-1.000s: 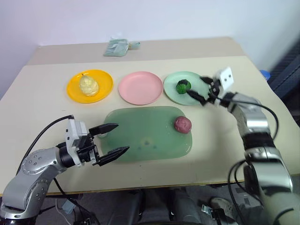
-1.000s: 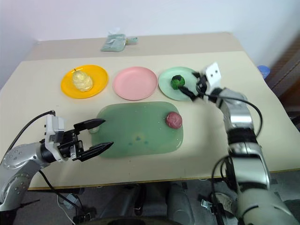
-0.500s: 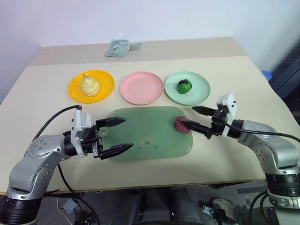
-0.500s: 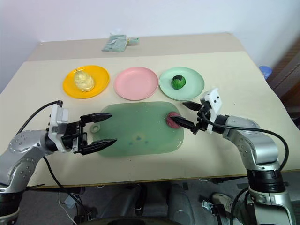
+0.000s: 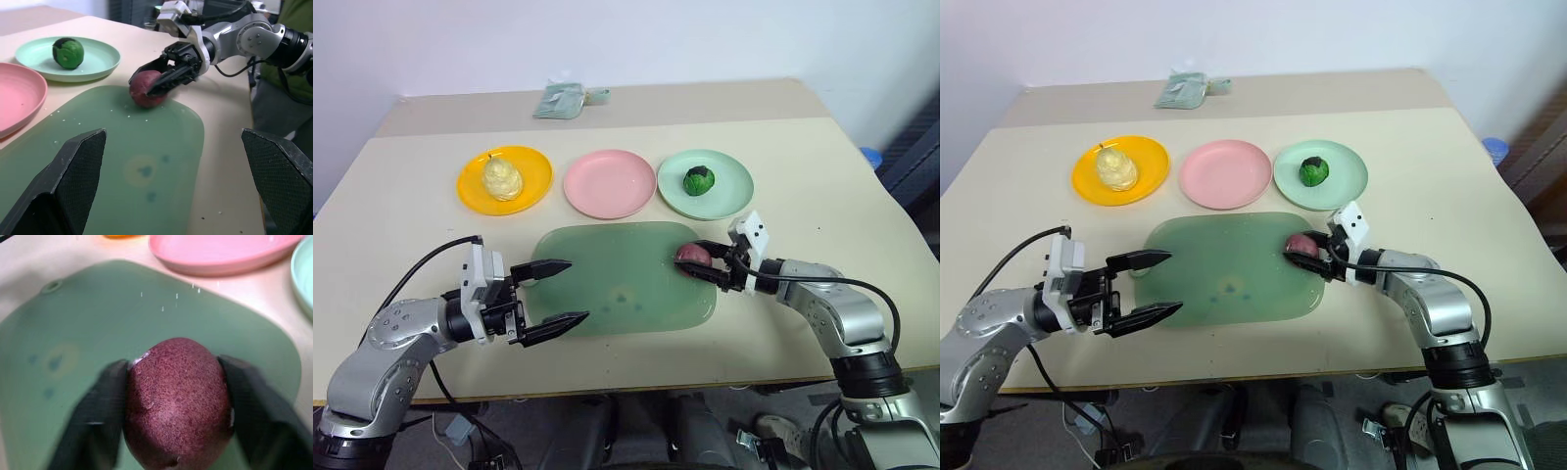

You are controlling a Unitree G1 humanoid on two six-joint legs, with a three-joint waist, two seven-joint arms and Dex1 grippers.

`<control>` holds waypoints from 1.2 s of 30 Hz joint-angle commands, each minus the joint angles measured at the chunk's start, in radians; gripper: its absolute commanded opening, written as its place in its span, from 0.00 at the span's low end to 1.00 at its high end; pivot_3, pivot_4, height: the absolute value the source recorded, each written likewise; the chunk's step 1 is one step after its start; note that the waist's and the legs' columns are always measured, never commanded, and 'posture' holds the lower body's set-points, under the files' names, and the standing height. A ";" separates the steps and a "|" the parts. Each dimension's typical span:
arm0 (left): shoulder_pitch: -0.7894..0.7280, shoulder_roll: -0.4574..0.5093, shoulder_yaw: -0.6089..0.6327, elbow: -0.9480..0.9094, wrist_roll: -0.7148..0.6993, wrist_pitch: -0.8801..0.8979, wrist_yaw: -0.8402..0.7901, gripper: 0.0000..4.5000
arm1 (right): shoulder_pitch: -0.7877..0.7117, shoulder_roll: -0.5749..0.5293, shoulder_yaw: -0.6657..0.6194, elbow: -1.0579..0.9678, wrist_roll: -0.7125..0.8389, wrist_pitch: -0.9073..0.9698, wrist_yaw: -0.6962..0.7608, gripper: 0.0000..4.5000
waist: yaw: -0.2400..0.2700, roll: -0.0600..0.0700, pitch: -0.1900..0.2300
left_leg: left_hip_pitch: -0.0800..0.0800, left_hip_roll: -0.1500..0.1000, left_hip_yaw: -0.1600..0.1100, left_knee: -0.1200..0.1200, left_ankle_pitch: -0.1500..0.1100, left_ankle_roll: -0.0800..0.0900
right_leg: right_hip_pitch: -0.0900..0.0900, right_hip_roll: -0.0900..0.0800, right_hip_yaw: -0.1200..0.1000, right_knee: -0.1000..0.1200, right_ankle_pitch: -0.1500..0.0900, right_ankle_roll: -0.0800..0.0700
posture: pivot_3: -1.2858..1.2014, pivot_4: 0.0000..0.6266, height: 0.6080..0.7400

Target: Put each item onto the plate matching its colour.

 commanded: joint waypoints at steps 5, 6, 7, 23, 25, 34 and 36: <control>0.022 -0.085 0.075 -0.033 -0.011 -0.004 0.178 1.00 | -0.121 0.110 0.008 0.000 -0.024 -0.083 -0.053 0.43 | -0.005 0.000 0.000 | 0.000 0.000 0.000 0.000 0.000 0.000 | 0.000 0.000 0.000 0.000 0.000 0.000 | 0.52 0.24 1.00; 0.022 -0.101 0.079 -0.033 -0.007 0.000 0.210 1.00 | -0.147 0.140 0.014 0.014 -0.033 -0.096 -0.068 0.43 | -0.006 0.000 0.000 | 0.000 0.000 0.000 0.000 0.000 0.000 | -0.001 0.000 0.000 0.001 0.000 0.000 | 0.52 0.24 1.00; 0.021 -0.120 0.082 -0.031 0.003 0.003 0.252 1.00 | -0.183 0.182 0.022 0.043 -0.046 -0.115 -0.092 0.43 | -0.008 0.000 0.000 | 0.000 0.000 0.000 0.000 0.001 -0.001 | -0.001 0.000 0.000 0.001 0.000 0.000 | 0.52 0.24 1.00; 0.011 -0.360 0.011 -0.069 0.353 -0.012 0.774 1.00 | -0.778 0.553 -0.014 1.202 -0.285 -0.820 -0.278 0.43 | -0.016 -0.002 -0.001 | 0.000 0.000 0.000 0.000 0.001 -0.002 | -0.002 0.004 -0.001 0.002 0.000 0.000 | 0.52 0.24 1.00; 0.033 -0.367 0.010 -0.078 0.357 -0.019 0.772 1.00 | -0.818 0.566 -0.024 1.268 -0.301 -0.842 -0.296 0.43 | -0.026 -0.002 -0.001 | 0.000 0.000 -0.001 0.000 0.002 -0.003 | -0.002 0.004 -0.001 0.003 0.000 0.000 | 0.52 0.24 1.00; 0.033 -0.330 -0.002 -0.048 0.351 -0.062 0.679 1.00 | -0.823 0.553 -0.064 1.302 -0.336 -0.934 -0.306 0.95 | -0.031 -0.001 -0.001 | 0.000 0.001 -0.001 -0.002 0.003 -0.004 | -0.003 0.005 0.000 0.003 0.001 -0.001 | 0.52 0.24 1.00; 0.012 -0.324 -0.019 -0.031 0.354 -0.079 0.649 1.00 | -0.794 0.526 -0.078 1.257 -0.321 -0.957 -0.272 0.95 | -0.029 -0.001 -0.001 | 0.000 0.001 -0.001 -0.002 0.003 -0.004 | -0.003 0.006 -0.001 0.003 0.001 -0.001 | 0.52 0.24 1.00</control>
